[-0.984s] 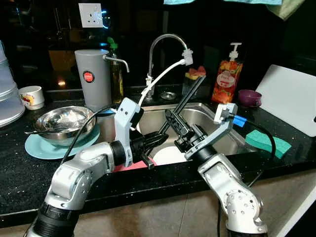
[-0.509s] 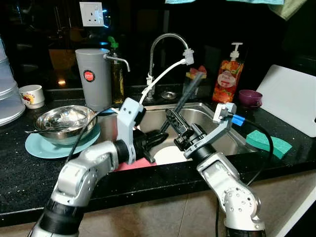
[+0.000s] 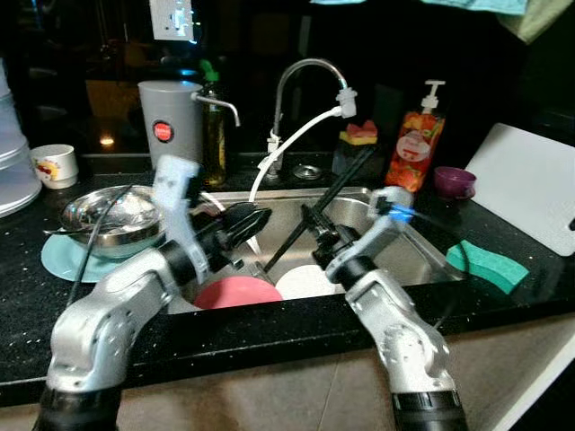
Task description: Kitchen organization
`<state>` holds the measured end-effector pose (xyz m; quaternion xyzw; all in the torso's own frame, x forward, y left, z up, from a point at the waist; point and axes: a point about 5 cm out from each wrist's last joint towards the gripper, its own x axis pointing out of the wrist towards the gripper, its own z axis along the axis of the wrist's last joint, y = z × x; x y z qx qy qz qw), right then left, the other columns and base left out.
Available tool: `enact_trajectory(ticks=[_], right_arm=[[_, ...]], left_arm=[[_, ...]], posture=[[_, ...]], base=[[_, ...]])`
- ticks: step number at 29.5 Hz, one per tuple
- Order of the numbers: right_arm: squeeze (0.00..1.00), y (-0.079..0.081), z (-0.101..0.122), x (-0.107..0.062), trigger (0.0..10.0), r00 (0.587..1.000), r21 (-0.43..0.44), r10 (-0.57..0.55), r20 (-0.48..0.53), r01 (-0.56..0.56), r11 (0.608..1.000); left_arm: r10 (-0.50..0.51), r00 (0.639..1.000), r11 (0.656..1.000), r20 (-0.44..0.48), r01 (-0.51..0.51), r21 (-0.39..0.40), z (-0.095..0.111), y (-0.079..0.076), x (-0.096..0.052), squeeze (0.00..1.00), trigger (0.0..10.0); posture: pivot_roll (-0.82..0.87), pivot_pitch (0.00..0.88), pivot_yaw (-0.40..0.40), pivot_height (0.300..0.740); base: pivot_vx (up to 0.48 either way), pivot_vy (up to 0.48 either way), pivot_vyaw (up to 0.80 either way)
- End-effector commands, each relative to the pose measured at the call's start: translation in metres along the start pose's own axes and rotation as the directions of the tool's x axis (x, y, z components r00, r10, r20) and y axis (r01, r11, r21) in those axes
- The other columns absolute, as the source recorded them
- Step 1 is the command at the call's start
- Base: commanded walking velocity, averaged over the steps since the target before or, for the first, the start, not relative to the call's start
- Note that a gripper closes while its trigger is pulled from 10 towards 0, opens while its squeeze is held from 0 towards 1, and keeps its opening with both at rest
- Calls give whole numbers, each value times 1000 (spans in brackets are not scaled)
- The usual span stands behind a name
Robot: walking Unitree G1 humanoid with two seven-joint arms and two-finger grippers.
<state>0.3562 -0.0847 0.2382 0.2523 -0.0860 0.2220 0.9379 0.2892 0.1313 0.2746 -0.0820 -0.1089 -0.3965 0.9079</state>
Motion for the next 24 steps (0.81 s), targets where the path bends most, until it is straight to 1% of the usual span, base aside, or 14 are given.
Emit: enact_trajectory(ticks=[1,3,4,7,8,9,10,12,15,17,18,19,22,24], right_arm=[[0,-6,-3,5,10000,999,-32,-48,4,48,998],[0,-8,-6,9,10000,998,-41,-69,-1,69,997],[0,-10,-11,15,10000,995,-62,-100,-12,99,993],[0,-18,-38,23,10000,977,-150,-189,-100,173,973],[722,-19,-48,23,10000,967,-180,-207,-151,179,967],[722,-19,-48,23,10000,967,-180,-207,-151,179,967],[1000,-21,-60,20,10000,954,-197,-221,-201,181,964],[1000,-22,-63,19,10000,952,-193,-222,-211,182,964],[1000,-20,-61,20,10000,966,-165,-193,-175,164,973],[1000,-14,-48,22,10000,985,-137,-144,-92,131,982],[0,-9,-38,23,10000,992,-137,-123,-36,117,984],[0,-9,-38,23,10000,992,-137,-123,-36,117,984],[0,-3,-19,22,10000,994,-164,-92,65,101,981],[0,1,-3,17,10000,987,-182,-75,145,101,978]], left_arm=[[-26,1000,1000,-18,26,-1,-1,-6,0,0,10000],[-14,1000,1000,-22,14,-1,-2,-5,-1,0,10000],[10,1000,1000,-24,-10,-6,-2,-3,-2,0,10000],[94,995,995,-20,-94,-32,-1,7,-5,0,10000],[109,994,993,-17,-110,-38,-1,9,-5,0,10000],[109,994,993,-17,-110,-38,-1,9,-5,0,10000],[129,991,991,-17,-130,-43,-1,10,-6,0,10000],[138,990,989,-18,-139,-44,-1,11,-6,0,10000],[162,987,985,-23,-163,-52,-3,12,-8,0,10000],[174,984,983,-32,-175,-57,-5,12,-10,0,10000],[179,983,982,-38,-181,-61,-7,13,-10,0,10000],[179,983,982,-38,-181,-61,-7,13,-10,0,10000],[192,980,978,-45,-195,-73,-8,16,-9,0,10000],[231,972,970,-47,-234,-70,-9,21,-5,0,10000]], posture=[[215,18,-121,740],[235,24,-126,740],[249,24,-128,740],[266,22,-132,740],[277,18,-137,740],[277,18,-137,740],[277,18,-137,740],[277,18,-137,740],[295,22,-144,740],[288,21,-138,740],[277,17,-129,740],[277,17,-129,740],[265,12,-120,740],[256,9,-112,740]], base=[[0,0,0],[0,0,0],[0,0,0],[0,0,0],[0,0,0],[0,0,0],[0,0,0],[0,0,0],[0,0,0],[0,0,0],[0,0,0],[0,0,0],[0,0,0],[0,0,0]])
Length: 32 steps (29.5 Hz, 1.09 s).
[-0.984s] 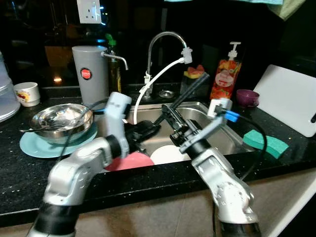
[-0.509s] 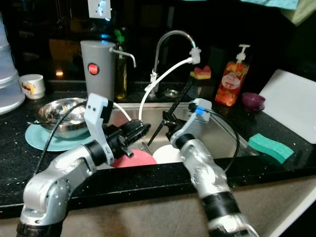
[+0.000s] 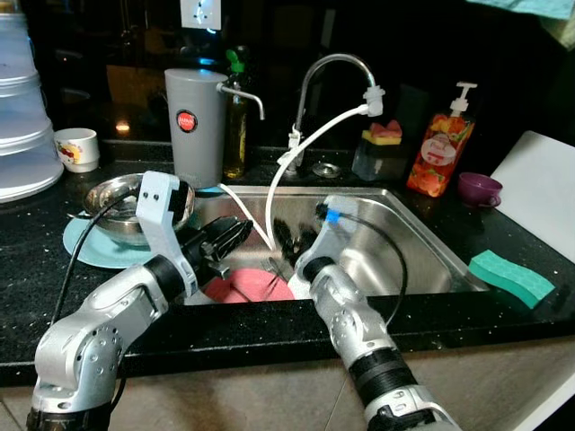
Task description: Kitchen organization
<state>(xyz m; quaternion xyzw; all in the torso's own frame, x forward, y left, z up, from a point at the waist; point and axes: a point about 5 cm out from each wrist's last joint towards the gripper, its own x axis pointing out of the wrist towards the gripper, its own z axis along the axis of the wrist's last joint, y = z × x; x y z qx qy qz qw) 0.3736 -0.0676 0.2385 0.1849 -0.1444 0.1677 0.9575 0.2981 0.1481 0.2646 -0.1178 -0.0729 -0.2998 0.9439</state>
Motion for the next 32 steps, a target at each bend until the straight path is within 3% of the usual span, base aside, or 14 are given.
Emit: enact_trajectory(ticks=[1,6,10,14,22,29,32], right_arm=[[0,-6,12,-6,10000,998,-23,-21,61,23,999],[0,-6,30,-19,10000,990,-67,-22,142,31,997],[0,-2,40,-33,10000,982,-133,-22,188,47,990],[0,0,44,-35,10000,979,-155,-20,201,51,987],[0,-3,51,-42,10000,977,-203,-61,206,103,974],[0,-7,59,-45,10000,972,-236,-84,221,137,962],[0,-10,64,-46,10000,970,-260,-86,228,146,955]], left_arm=[[37,999,999,-7,-37,-5,-1,3,6,0,10000],[167,986,985,10,-167,47,2,14,8,0,10000],[263,964,951,45,-267,158,9,19,6,0,10000],[277,960,946,49,-282,163,12,20,6,0,10000],[308,947,909,92,-321,264,15,8,15,0,10000],[328,944,917,46,-330,225,10,9,22,0,10000],[372,927,884,57,-372,283,8,14,25,0,10000]], posture=[[256,9,-112,740],[254,3,-108,740],[246,8,-91,740],[243,15,-85,740],[240,37,-70,740],[215,32,-72,740],[189,22,-66,740]], base=[[0,0,0],[0,0,0],[0,0,0],[0,0,0],[0,0,0],[0,0,0],[0,0,0]])
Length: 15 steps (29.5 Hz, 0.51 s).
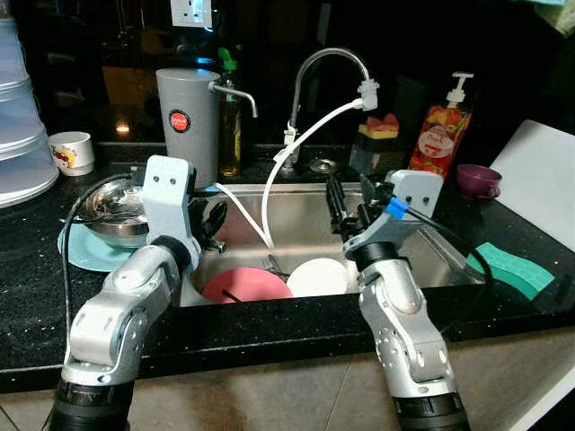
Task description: Kitchen organization
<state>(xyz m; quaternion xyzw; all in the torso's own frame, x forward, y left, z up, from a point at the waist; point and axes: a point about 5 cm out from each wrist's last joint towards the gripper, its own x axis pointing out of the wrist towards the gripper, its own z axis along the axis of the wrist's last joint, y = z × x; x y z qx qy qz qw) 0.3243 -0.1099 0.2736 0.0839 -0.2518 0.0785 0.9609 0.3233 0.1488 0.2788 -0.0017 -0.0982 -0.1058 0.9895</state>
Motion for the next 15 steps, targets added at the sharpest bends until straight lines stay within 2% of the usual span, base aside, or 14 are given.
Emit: enact_trajectory(ticks=[1,5,10,13,15], right_arm=[[0,-4,5,-1,10000,1000,-22,-14,11,14,1000],[0,-12,8,-4,10000,999,-42,-33,9,34,999],[0,-13,10,-5,10000,1000,-82,-26,11,27,996],[0,-16,14,-4,10000,999,-70,-45,18,46,996],[0,-21,16,-5,10000,998,-99,-56,20,58,993]], left_arm=[[11,1000,1000,-14,-10,21,-4,-1,2,0,10000],[22,1000,999,-8,-22,31,-6,-4,6,0,10000],[18,1000,999,-7,-17,52,-8,-6,10,0,10000],[11,1000,999,10,-12,39,-4,-8,13,0,10000],[19,1000,999,7,-19,36,-5,-8,16,0,10000]], posture=[[189,22,-66,740],[170,24,-59,740],[139,15,-52,740],[124,29,-49,740],[121,30,-39,740]], base=[[0,0,0],[0,0,0],[0,0,0],[0,0,0],[0,0,0]])
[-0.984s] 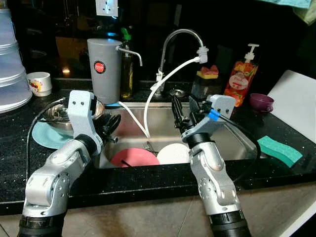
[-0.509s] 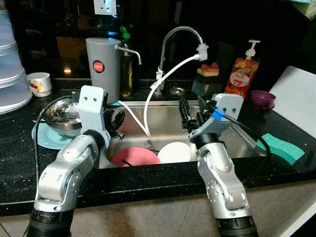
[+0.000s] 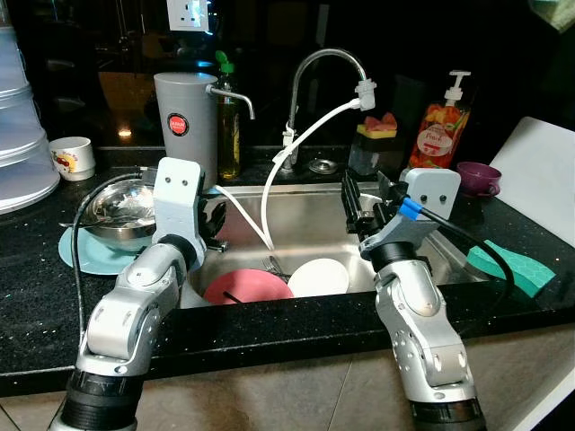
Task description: Kitchen organization
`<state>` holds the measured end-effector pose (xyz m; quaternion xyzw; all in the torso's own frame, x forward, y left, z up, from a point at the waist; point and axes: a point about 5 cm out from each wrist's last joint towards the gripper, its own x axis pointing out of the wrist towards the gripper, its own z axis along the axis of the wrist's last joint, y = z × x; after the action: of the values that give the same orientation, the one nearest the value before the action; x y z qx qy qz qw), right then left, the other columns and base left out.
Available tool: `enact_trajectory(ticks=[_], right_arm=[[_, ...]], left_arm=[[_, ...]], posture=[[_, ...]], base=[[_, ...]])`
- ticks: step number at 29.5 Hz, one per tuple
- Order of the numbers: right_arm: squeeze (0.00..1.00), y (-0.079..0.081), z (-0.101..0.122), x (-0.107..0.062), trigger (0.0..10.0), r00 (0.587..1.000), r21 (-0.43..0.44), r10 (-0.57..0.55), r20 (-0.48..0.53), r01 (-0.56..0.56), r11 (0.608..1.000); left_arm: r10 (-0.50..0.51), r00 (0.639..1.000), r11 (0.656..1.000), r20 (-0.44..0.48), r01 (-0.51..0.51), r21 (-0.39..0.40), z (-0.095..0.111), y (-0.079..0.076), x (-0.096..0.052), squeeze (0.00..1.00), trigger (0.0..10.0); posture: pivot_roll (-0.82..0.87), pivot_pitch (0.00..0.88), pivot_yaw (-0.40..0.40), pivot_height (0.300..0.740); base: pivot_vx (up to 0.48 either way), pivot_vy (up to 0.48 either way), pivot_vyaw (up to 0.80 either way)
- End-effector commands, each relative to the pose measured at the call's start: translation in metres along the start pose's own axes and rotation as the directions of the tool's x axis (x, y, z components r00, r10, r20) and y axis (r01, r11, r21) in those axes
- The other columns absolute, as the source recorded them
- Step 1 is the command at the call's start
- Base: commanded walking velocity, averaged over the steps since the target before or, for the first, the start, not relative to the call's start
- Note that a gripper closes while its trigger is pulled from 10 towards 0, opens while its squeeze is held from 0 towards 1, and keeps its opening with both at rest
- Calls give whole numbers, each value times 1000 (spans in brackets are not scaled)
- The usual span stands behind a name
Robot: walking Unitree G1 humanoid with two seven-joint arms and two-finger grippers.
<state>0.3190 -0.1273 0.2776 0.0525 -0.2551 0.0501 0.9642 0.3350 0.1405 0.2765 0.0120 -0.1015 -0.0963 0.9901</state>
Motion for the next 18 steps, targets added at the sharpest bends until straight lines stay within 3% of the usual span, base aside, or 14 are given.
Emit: enact_trajectory(ticks=[1,5,9,11,12,13,18], right_arm=[[0,-6,6,0,10000,1000,-24,-19,13,19,1000],[0,-16,9,-2,10000,999,-58,-46,7,47,997],[0,-17,11,-3,10000,999,-97,-53,4,53,994],[0,-11,9,-2,10000,998,-58,-54,-16,53,997],[0,-6,4,-1,10000,999,-48,-27,-24,26,999],[0,-2,1,1,10000,999,-65,-16,-39,13,998],[0,-1,3,5,10000,998,-59,30,-48,-32,998]], left_arm=[[3,1000,1000,3,-3,6,0,-3,3,0,10000],[-34,999,998,-1,34,44,0,-11,3,0,10000],[-48,999,997,21,47,54,8,-15,4,0,10000],[-25,999,997,41,22,72,13,-7,3,0,10000],[-10,999,998,47,7,57,11,-3,1,0,10000],[25,999,998,35,-27,59,7,2,0,0,10000],[77,996,995,53,-80,64,10,5,0,0,10000]], posture=[[121,30,-39,740],[90,52,-20,740],[123,55,-72,740],[136,33,-107,740],[119,65,-119,740],[116,15,-102,740],[140,15,-128,740]], base=[[0,0,0],[0,0,0],[0,0,0],[0,0,0],[0,0,0],[0,0,0],[0,0,0]])
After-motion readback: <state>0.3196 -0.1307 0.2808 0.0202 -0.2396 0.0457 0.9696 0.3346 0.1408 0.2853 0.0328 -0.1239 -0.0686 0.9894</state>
